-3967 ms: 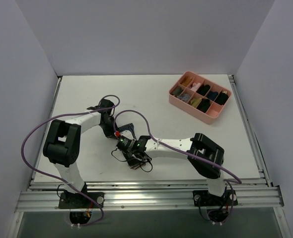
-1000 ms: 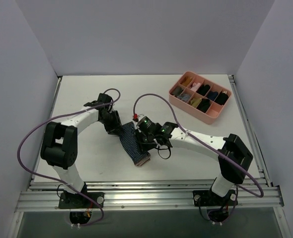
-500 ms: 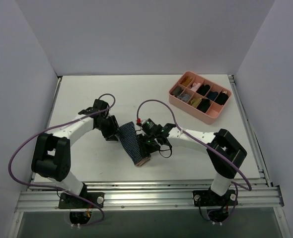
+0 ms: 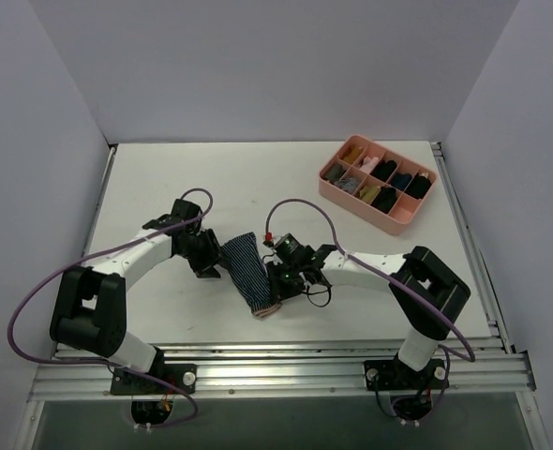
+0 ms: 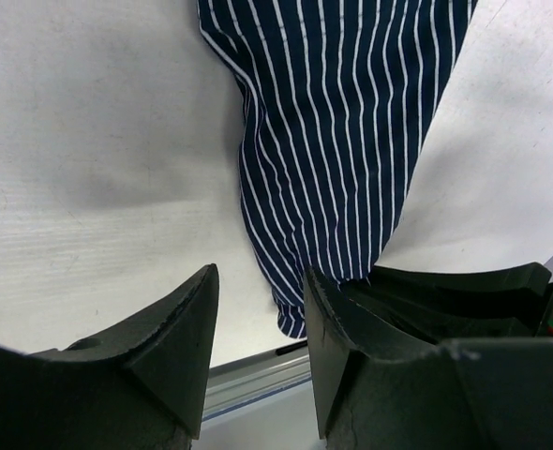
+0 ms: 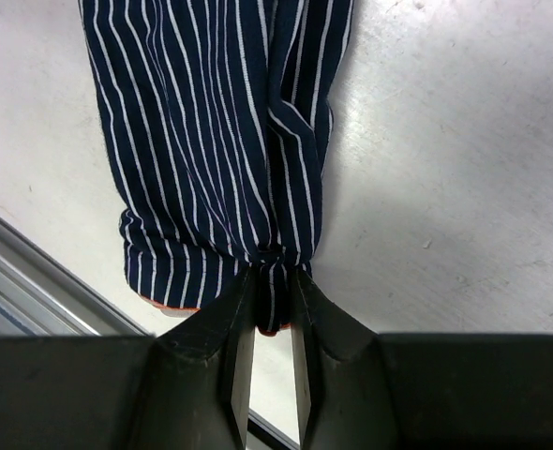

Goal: Roll the underwear
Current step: Fold the underwear

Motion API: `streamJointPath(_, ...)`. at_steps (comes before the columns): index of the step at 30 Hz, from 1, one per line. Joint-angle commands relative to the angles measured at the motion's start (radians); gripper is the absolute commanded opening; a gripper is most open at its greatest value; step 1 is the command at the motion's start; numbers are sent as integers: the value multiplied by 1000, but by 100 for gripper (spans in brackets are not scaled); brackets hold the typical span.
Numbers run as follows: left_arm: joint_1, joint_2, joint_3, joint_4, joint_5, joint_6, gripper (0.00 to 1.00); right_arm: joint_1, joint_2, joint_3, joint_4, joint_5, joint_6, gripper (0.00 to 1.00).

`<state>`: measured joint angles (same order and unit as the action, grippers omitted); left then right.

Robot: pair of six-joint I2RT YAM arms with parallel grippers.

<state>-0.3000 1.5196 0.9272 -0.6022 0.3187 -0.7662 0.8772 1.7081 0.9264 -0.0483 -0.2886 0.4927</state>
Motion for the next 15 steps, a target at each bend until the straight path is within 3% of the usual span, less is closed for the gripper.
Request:
streamJointPath(1, 12, 17, 19, 44, -1, 14, 50, 2, -18, -53, -10, -23, 7, 12)
streamJointPath(11, 41, 247, 188, 67, -26, 87, 49, 3, -111, -164, 11, -32, 46, 19)
streamJointPath(15, 48, 326, 219, 71, -41, 99, 43, 3, -140, -196, 21, -20, 75, 20)
